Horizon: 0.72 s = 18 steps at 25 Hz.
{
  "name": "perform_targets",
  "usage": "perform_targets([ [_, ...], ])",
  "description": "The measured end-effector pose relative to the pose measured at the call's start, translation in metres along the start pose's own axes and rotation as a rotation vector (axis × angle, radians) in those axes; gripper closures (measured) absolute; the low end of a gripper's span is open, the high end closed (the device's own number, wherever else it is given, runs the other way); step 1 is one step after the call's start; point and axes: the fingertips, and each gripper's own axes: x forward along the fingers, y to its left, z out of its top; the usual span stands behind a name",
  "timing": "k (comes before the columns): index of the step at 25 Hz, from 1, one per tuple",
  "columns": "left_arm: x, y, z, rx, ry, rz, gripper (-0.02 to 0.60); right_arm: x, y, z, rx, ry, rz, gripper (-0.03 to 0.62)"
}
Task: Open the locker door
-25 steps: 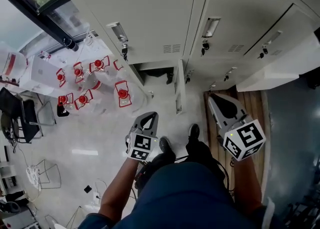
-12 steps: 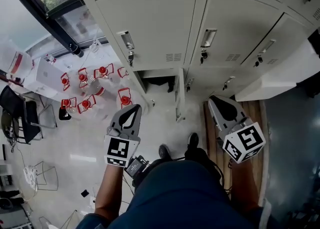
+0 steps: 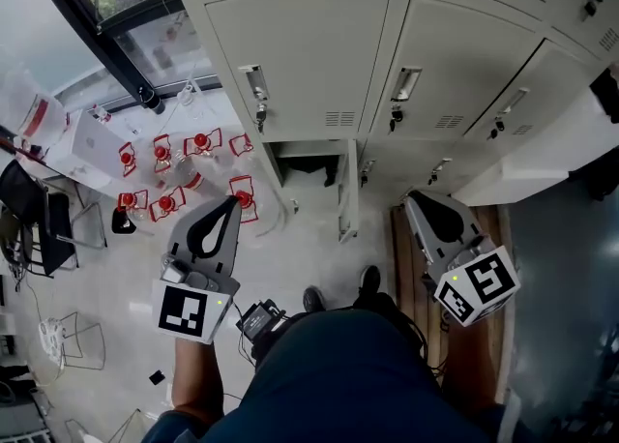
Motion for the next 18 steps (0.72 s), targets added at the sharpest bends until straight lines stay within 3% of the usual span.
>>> perform_targets([
  [8, -0.029, 0.021, 0.029, -0.016, -0.049, 0.007, 0.566, -0.006, 0.014, 0.011, -0.032, -0.012, 0.0, 0.559],
  [18, -0.037, 0.018, 0.027, 0.003, -0.044, -0.018, 0.566, -0.014, 0.026, 0.024, -0.084, -0.021, -0.002, 0.559],
])
